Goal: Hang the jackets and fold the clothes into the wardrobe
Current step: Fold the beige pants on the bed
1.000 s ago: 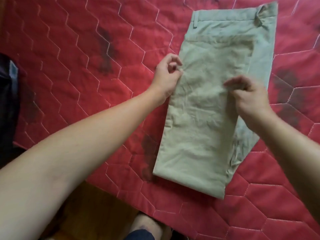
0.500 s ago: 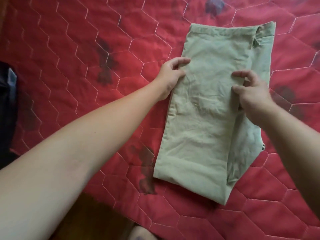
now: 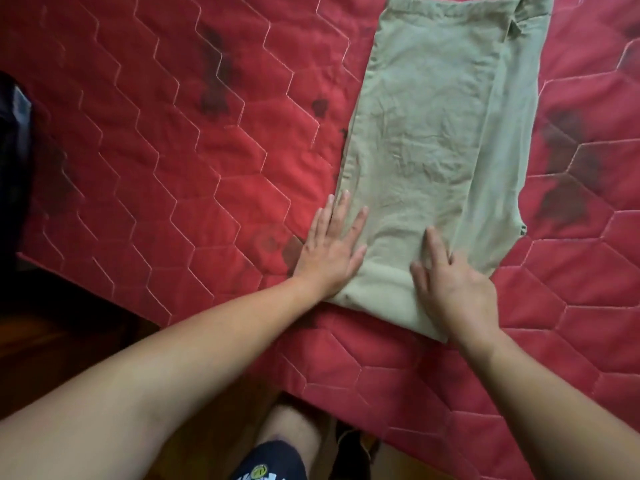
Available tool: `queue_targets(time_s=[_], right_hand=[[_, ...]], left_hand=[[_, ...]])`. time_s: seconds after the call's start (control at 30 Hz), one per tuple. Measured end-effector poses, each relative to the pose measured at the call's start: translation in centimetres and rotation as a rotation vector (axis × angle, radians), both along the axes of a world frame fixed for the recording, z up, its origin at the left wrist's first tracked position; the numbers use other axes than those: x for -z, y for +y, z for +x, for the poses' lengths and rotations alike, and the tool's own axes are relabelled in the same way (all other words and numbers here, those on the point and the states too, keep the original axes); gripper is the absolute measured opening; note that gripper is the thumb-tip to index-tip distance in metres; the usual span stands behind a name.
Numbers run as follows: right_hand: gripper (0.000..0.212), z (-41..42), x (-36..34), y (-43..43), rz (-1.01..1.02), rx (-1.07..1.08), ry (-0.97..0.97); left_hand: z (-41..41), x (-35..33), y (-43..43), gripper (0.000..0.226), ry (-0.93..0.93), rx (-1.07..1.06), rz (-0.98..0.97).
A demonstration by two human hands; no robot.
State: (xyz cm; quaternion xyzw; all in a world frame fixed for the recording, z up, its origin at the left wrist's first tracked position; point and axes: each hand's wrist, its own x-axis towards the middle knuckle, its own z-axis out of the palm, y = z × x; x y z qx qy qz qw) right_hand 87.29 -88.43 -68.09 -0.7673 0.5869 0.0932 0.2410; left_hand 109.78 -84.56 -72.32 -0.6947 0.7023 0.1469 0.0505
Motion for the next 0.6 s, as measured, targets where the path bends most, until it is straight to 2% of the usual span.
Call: queue_targets(time_s=[0.17, 0.3, 0.4, 0.5, 0.6], right_hand=[[0.084, -1.6, 0.1, 6.1, -0.024, -0.073, 0.081], [0.085, -2.2, 0.0, 8.1, 0.012, -0.058, 0.124], [0.083, -3.0, -0.5, 7.5, -0.073, -0.103, 0.157], [0.075, -3.6, -1.0, 5.5, -0.174, -0.091, 0.153], [0.084, -3.1, -0.4, 2.0, -0.238, -0.114, 0.115]], left_hand=[[0.2, 0.1, 4.6, 0.065, 0.015, 0.063, -0.009], [0.0, -0.4, 6.2, 0.065, -0.006, 0.05, 0.041], [-0.4, -1.4, 5.8, 0.065, 0.017, -0.01, 0.07], [-0.7, -2.2, 3.7, 0.067, -0.012, -0.047, 0.012], [-1.0, -2.4, 0.0, 0.071, -0.012, -0.025, -0.031]])
